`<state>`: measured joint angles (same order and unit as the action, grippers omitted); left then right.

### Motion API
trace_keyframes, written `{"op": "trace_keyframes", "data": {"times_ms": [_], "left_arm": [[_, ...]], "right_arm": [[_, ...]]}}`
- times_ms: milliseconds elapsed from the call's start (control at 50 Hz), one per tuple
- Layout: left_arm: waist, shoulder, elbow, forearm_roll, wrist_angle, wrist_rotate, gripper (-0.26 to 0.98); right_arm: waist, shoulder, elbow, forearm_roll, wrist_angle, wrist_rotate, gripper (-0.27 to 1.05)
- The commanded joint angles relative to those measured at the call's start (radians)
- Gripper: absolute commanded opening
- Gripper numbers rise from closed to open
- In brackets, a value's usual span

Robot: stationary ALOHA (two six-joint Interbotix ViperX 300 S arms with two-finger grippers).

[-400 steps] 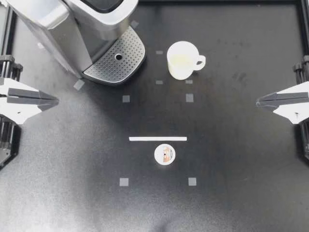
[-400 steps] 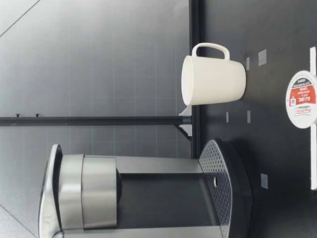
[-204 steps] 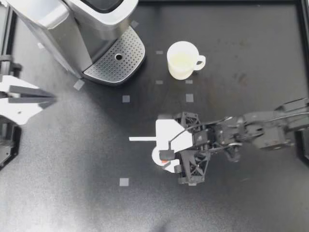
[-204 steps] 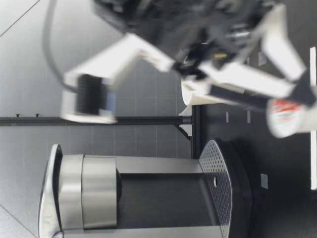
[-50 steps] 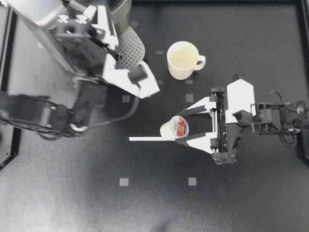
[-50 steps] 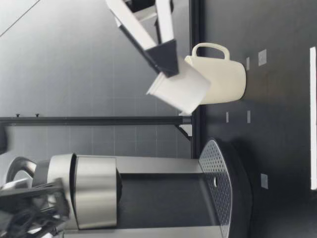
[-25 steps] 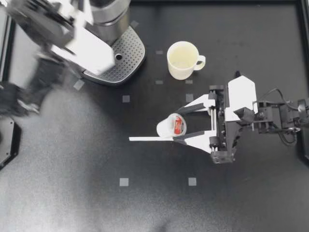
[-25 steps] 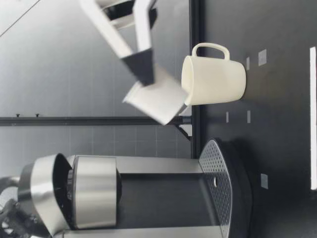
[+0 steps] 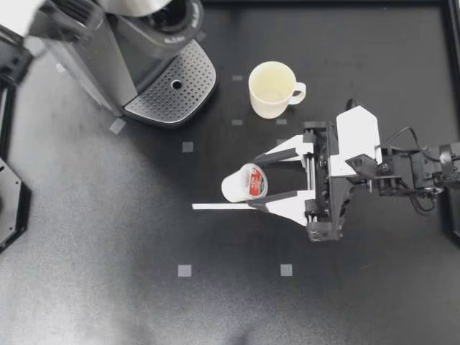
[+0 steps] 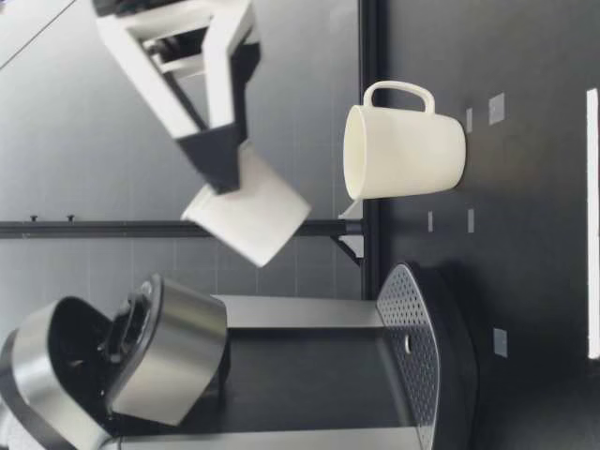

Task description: Place the coffee capsule inside the capsule container, then place the cup onto the center of the cup tray.

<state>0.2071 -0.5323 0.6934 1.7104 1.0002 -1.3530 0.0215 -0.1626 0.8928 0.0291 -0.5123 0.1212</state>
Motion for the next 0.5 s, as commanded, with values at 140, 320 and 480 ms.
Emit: {"op": "trace_keyframes", "data": {"times_ms": [140,320,480], "left_arm": [[0.035,-0.072,0.017,0.015,-0.037,-0.048,0.18],[0.04,-0.115,0.037,0.018,-0.06,-0.078,0.18],[0.04,-0.164,0.06,0.046,-0.199,-0.146,0.18]], "right_arm": [[-0.041,-0.063,-0.069,-0.002,-0.035,-0.032,0.57],[-0.117,-0.129,-0.121,-0.002,-0.049,-0.141,0.57],[-0.196,-0.163,-0.173,0.0,-0.035,-0.216,0.57]]}}
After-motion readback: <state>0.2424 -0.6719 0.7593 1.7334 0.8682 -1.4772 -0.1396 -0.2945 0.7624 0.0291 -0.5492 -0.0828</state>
